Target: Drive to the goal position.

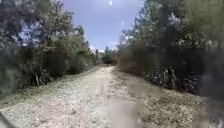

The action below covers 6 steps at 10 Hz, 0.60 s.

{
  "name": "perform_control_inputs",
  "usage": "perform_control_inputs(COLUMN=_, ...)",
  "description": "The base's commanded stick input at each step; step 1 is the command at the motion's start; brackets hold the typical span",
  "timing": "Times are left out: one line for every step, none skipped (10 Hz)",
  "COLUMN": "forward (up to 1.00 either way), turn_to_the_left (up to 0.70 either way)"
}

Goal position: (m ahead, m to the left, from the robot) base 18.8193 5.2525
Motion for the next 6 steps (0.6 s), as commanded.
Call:
perform_control_inputs(forward=0.5, turn_to_the_left=0.01)
perform_control_inputs(forward=0.5, turn_to_the_left=0.01)
perform_control_inputs(forward=0.5, turn_to_the_left=0.01)
perform_control_inputs(forward=0.5, turn_to_the_left=0.01)
perform_control_inputs(forward=0.5, turn_to_the_left=0.01)
perform_control_inputs(forward=0.5, turn_to_the_left=0.1)
